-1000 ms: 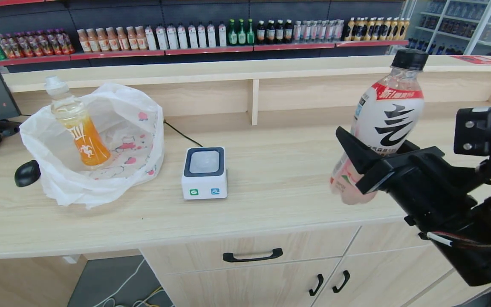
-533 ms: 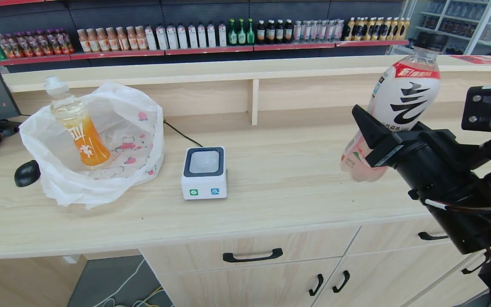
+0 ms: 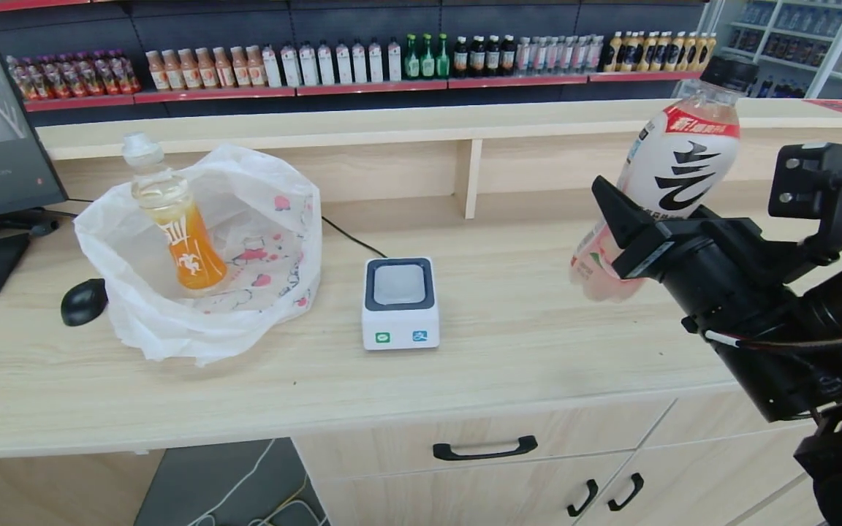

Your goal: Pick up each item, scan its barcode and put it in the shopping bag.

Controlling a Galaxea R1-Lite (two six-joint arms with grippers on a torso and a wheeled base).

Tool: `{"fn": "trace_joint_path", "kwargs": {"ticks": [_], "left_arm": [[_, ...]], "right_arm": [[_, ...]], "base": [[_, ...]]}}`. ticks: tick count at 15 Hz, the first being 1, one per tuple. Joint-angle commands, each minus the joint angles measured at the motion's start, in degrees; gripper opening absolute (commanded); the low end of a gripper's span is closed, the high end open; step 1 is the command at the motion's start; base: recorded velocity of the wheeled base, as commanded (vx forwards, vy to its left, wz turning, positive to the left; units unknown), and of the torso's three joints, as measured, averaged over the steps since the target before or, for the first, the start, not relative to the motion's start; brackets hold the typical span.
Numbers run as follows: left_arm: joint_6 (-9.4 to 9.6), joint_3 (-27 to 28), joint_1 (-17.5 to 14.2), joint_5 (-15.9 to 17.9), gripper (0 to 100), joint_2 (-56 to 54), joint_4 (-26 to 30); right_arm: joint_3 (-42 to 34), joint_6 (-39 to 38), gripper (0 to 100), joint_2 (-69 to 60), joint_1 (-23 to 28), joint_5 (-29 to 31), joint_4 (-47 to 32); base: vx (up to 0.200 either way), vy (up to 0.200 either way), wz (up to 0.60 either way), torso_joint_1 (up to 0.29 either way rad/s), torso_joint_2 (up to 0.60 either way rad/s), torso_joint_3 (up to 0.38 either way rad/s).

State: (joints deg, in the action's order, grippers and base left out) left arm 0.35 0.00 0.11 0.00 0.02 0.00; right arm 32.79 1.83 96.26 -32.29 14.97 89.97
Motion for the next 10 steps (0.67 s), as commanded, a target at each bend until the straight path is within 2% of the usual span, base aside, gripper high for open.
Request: {"fn": "trace_joint_path", "kwargs": {"ticks": [1, 10], "left_arm": [[0.00, 0.0, 0.0, 0.0, 100, 0.0, 0.0], [0.00, 0.0, 0.0, 0.0, 100, 0.0, 0.0]], "right_arm": [[1.0, 0.0, 0, 0.9, -0.1, 0.0, 0.0], [-2.2, -2.4, 0, -1.5, -1.6, 0.2, 0.0]], "base": [[0.000, 0.200, 0.00, -0.002, 0.00, 0.017], [0.000, 0.200, 0.00, 0.003, 0.00, 0.003]]}}
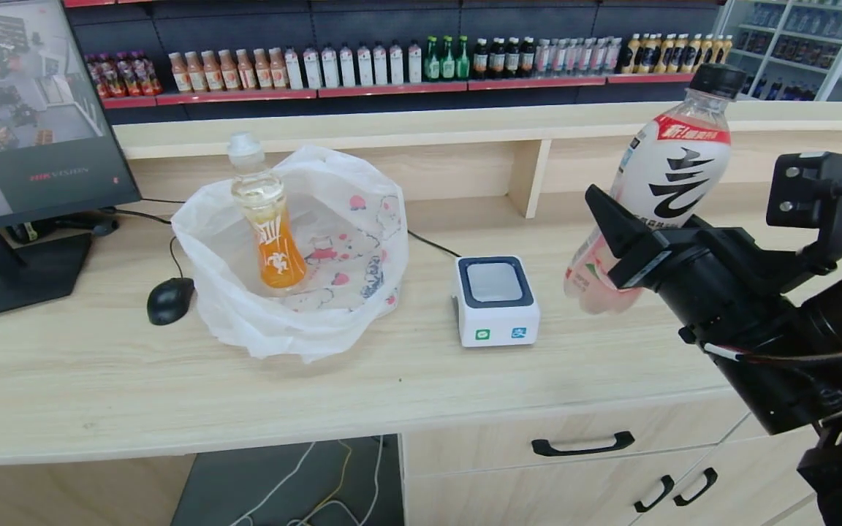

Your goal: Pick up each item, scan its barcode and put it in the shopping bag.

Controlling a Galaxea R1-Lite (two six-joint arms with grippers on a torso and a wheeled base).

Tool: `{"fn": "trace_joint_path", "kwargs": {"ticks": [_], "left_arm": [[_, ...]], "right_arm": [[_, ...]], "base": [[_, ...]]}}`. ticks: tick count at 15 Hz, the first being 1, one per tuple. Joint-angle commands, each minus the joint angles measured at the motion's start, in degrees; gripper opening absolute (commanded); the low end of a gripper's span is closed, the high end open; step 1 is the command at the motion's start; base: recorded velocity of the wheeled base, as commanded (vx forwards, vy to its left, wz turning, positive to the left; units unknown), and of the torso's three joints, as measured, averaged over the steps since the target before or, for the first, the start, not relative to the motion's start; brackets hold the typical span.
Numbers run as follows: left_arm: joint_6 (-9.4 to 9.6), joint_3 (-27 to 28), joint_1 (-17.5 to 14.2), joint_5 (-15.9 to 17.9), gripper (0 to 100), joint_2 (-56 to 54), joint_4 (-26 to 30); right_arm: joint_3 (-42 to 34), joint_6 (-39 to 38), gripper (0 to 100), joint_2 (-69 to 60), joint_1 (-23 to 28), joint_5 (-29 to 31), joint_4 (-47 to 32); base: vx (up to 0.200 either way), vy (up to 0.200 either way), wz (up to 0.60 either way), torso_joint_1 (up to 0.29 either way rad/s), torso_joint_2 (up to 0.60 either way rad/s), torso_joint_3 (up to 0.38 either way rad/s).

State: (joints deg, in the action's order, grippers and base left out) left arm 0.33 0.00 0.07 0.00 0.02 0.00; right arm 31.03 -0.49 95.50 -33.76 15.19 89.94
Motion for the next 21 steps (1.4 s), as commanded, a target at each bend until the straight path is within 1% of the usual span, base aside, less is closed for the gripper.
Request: {"fn": "trace_joint_path", "kwargs": {"ticks": [1, 2, 8, 10, 11, 12, 13, 14, 15, 16, 18, 19, 20, 21], "left_arm": [[0.02, 0.0, 0.0, 0.0, 100, 0.0, 0.0], [0.02, 0.0, 0.0, 0.0, 100, 0.0, 0.0], [0.02, 0.0, 0.0, 0.0, 100, 0.0, 0.0], [0.02, 0.0, 0.0, 0.0, 100, 0.0, 0.0], [0.02, 0.0, 0.0, 0.0, 100, 0.0, 0.0], [0.02, 0.0, 0.0, 0.0, 100, 0.0, 0.0], [0.02, 0.0, 0.0, 0.0, 100, 0.0, 0.0], [0.02, 0.0, 0.0, 0.1, 100, 0.0, 0.0], [0.02, 0.0, -0.1, 0.0, 100, 0.0, 0.0], [0.02, 0.0, 0.0, 0.0, 100, 0.0, 0.0], [0.02, 0.0, 0.0, 0.0, 100, 0.0, 0.0], [0.02, 0.0, 0.0, 0.0, 100, 0.0, 0.0], [0.02, 0.0, -0.1, 0.0, 100, 0.0, 0.0], [0.02, 0.0, 0.0, 0.0, 100, 0.0, 0.0]], "right_arm": [[-1.3, -0.7, 0, -1.0, -0.2, 0.0, 0.1], [-2.8, -0.5, 0, -2.0, -0.3, 0.0, 0.1], [-5.4, -0.9, 0, -4.4, -0.5, 0.2, 0.1], [-5.2, -0.9, 0, -4.3, -1.0, 0.2, 0.1], [-5.5, -0.9, 0, -4.2, -3.1, 0.5, 0.1], [-5.5, -0.9, 0, -4.0, -4.1, 1.7, 0.1], [-4.9, -0.9, 0, -3.7, -6.8, 4.8, 0.1], [-4.4, -0.9, 0, -3.4, -8.9, 6.8, 0.1], [-4.3, -0.8, 0, -2.2, -9.9, 7.6, 0.1], [-3.9, -0.7, 0, -2.1, -9.9, 7.6, -0.4], [-0.9, -0.7, 0, -3.8, -9.8, 7.7, -9.3], [0.9, -0.7, 0, -4.4, -9.8, 7.7, -12.6], [6.2, -0.9, 0, -5.0, -9.8, 7.7, -20.8], [9.8, -0.9, 0, -5.2, -9.8, 7.6, -26.0]], "base": [[0.000, 0.000, 0.00, 0.000, 0.00, 0.000], [0.000, 0.000, 0.00, 0.000, 0.00, 0.000], [0.000, 0.000, 0.00, 0.000, 0.00, 0.000], [0.000, 0.000, 0.00, 0.000, 0.00, 0.000], [0.000, 0.000, 0.00, 0.000, 0.00, 0.000], [0.000, 0.000, 0.00, 0.000, 0.00, 0.000], [0.000, 0.000, 0.00, 0.000, 0.00, 0.000], [0.000, 0.000, 0.00, 0.000, 0.00, 0.000], [0.000, 0.000, 0.00, 0.000, 0.00, 0.000], [0.000, 0.000, 0.00, 0.000, 0.00, 0.000], [0.000, 0.000, 0.00, 0.000, 0.00, 0.000], [0.000, 0.000, 0.00, 0.000, 0.00, 0.000], [0.000, 0.000, 0.00, 0.000, 0.00, 0.000], [0.000, 0.000, 0.00, 0.000, 0.00, 0.000]]}}
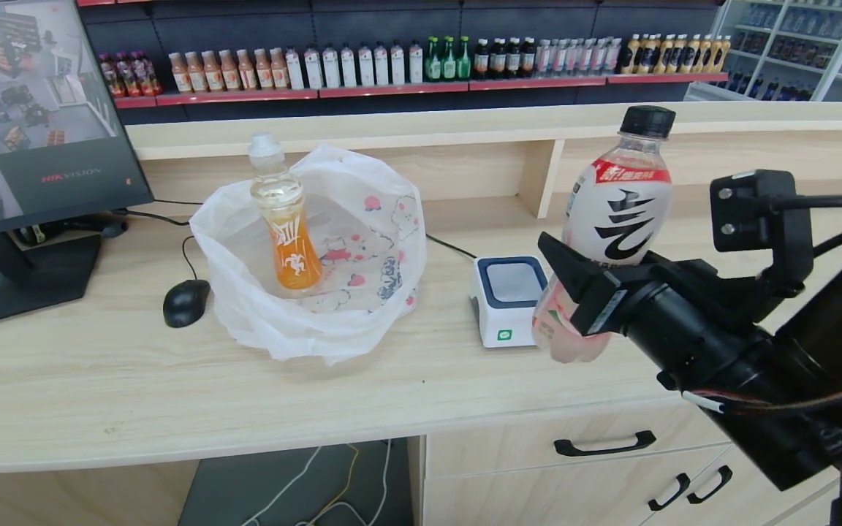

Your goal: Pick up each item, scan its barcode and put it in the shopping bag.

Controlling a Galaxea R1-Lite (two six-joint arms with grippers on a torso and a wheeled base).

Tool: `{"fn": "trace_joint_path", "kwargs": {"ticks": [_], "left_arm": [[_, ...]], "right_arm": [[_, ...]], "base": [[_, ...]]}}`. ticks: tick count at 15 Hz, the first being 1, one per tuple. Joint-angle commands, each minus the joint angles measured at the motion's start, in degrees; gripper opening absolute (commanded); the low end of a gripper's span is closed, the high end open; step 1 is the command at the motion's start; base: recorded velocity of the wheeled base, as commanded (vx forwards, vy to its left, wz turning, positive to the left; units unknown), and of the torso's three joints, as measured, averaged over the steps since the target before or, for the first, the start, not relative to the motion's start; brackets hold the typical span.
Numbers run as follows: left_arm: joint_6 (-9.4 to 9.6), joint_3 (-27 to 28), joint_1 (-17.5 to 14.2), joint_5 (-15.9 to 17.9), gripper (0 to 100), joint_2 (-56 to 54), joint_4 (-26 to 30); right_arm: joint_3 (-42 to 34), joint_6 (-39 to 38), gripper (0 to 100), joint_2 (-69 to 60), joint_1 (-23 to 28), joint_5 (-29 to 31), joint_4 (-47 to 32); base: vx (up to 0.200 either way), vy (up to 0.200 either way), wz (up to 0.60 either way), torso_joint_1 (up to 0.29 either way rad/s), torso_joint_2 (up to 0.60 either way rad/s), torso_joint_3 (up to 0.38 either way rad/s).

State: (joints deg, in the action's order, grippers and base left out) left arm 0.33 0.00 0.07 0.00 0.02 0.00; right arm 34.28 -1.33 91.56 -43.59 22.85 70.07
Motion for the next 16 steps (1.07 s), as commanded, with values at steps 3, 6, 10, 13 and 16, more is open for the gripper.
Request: {"fn": "trace_joint_path", "kwargs": {"ticks": [3, 6, 10, 13, 16], "left_arm": [[0.02, 0.0, 0.0, 0.1, 100, 0.0, 0.0], [0.02, 0.0, -0.1, 0.0, 100, 0.0, 0.0], [0.02, 0.0, 0.0, 0.0, 100, 0.0, 0.0], [0.02, 0.0, -0.1, 0.0, 100, 0.0, 0.0], [0.02, 0.0, 0.0, 0.0, 100, 0.0, 0.0]], "right_arm": [[18.0, -3.3, 0, -1.0, 0.1, -0.2, -23.0], [23.1, -3.7, 0, -0.3, 0.5, -0.1, -32.2], [23.2, -3.9, 0, 0.9, 1.0, -0.2, -35.1], [23.3, -3.9, 0, 2.0, 2.5, -0.3, -36.6], [23.2, -5.7, 0, 2.5, 3.4, -0.5, -38.8]], "base": [[0.000, 0.000, 0.00, 0.000, 0.00, 0.000], [0.000, 0.000, 0.00, 0.000, 0.00, 0.000], [0.000, 0.000, 0.00, 0.000, 0.00, 0.000], [0.000, 0.000, 0.00, 0.000, 0.00, 0.000], [0.000, 0.000, 0.00, 0.000, 0.00, 0.000]]}}
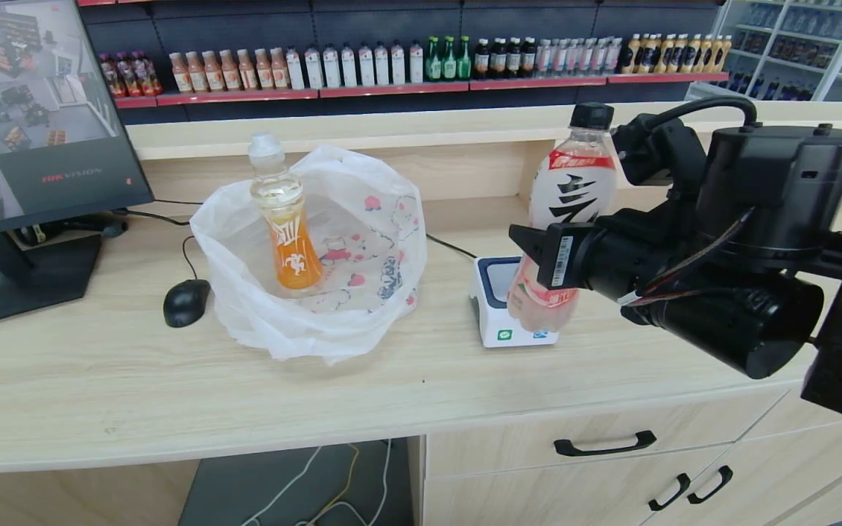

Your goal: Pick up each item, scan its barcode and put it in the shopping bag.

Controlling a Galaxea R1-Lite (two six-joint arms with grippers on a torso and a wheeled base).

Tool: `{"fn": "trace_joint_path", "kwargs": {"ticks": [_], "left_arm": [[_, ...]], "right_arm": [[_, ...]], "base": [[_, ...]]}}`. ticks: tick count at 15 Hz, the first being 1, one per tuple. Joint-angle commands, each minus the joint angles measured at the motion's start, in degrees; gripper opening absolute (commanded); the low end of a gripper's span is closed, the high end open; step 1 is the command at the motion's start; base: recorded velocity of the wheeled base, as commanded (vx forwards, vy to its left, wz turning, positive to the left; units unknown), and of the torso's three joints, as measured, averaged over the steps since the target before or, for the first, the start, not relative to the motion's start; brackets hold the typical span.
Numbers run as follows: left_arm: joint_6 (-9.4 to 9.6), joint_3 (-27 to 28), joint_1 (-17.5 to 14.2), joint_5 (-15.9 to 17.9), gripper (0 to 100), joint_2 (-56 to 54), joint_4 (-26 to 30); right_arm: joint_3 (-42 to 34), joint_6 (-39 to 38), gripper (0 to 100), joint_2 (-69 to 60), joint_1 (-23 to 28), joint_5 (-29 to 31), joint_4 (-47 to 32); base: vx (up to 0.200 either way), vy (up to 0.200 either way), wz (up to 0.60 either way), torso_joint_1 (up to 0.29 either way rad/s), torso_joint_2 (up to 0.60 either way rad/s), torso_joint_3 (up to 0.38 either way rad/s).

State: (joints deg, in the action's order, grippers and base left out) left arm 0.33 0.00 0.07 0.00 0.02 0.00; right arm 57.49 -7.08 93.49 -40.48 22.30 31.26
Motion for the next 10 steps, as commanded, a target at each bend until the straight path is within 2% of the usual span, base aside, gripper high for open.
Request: {"fn": "trace_joint_path", "kwargs": {"ticks": [1, 7, 10], "left_arm": [[0.02, 0.0, -0.1, 0.0, 100, 0.0, 0.0], [0.02, 0.0, -0.1, 0.1, 100, 0.0, 0.0], [0.02, 0.0, -0.1, 0.1, 100, 0.0, 0.0]], "right_arm": [[-0.1, -0.7, 0, 1.3, 0.8, 0.0, 0.1], [-0.4, -3.7, 0, 4.7, 1.1, 0.4, 0.9], [-0.4, -3.9, 0, 7.0, 2.0, 0.6, 5.9]], "base": [[0.000, 0.000, 0.00, 0.000, 0.00, 0.000], [0.000, 0.000, 0.00, 0.000, 0.00, 0.000], [0.000, 0.000, 0.00, 0.000, 0.00, 0.000]]}}
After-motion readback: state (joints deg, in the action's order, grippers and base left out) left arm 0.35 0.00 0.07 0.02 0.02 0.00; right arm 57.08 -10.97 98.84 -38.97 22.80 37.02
